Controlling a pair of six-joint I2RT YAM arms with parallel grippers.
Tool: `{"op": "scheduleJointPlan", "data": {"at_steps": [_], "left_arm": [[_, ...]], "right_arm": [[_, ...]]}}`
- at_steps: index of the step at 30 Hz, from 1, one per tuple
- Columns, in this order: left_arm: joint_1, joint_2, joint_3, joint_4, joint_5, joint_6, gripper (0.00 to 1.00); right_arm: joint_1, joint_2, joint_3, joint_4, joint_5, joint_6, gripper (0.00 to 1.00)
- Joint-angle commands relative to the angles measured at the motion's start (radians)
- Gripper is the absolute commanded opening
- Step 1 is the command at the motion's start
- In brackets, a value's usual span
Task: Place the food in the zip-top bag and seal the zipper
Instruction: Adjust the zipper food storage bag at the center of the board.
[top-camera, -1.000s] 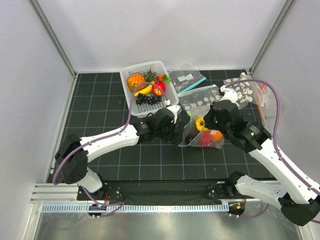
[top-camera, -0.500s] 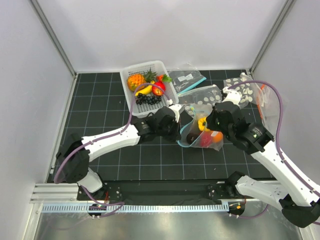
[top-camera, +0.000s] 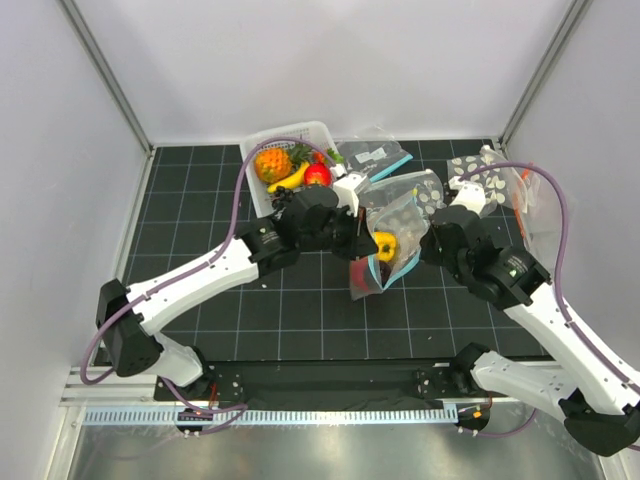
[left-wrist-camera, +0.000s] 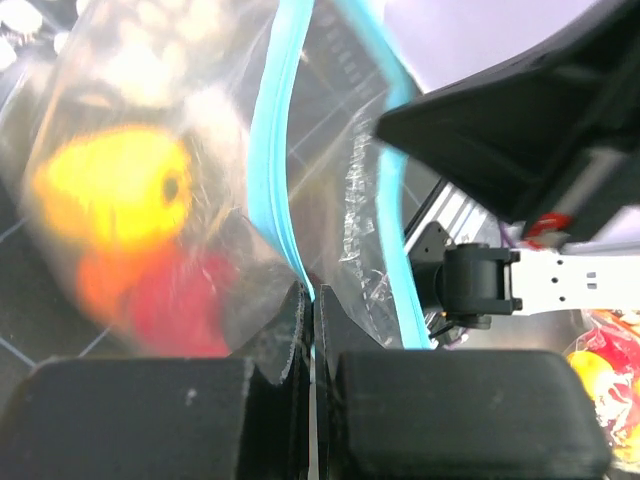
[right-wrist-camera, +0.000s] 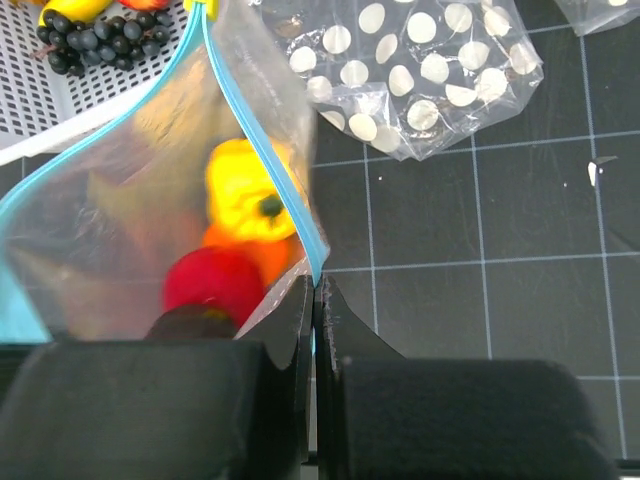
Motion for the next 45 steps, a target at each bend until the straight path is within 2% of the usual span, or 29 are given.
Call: {"op": "scheduleJointPlan", "data": {"at_steps": [1,6,16,24,28,31,32,36,45], "left_arm": [[0.007,0.017,-0.009,-0.014,0.038,-0.010,0.00],[0.010,0.041,-0.039,0.041,0.093,-0.033,0.00],[0.050,0.072,0.030,0.064,0.204,-0.084,0.00],[0.171,0.138,0.010,0.111,0.279,-0.150,0.00],[0.196,0.176,0.021,0.121,0.291,-0.163,0.00],[0.223,0.212,0.042,0.150,0.327,-0.191,0.00],[0.223,0.216,0.050,0.150,0.337,-0.194,0.00],[0.206,0.177,0.047,0.151,0.325,-0.199,0.00],[0.167,0.133,0.031,0.150,0.311,-0.196,0.00]], "right_arm": [[0.002,-0.034,0.093,-0.032,0.051,-0.006,0.01],[0.000,-0.024,0.159,-0.054,0.027,-0.022,0.01],[-0.001,0.064,0.026,0.018,0.023,-0.038,0.01],[-0.007,0.101,-0.029,0.052,0.022,-0.042,0.01],[-0.044,0.136,-0.034,0.079,0.048,-0.060,0.01],[-0.131,0.163,-0.008,0.119,0.002,-0.091,0.01],[-0.186,0.171,0.007,0.127,-0.024,-0.104,0.01],[-0.236,0.188,0.015,0.139,-0.095,-0.123,0.01],[-0.237,0.160,-0.003,0.150,-0.148,-0.127,0.01]]}}
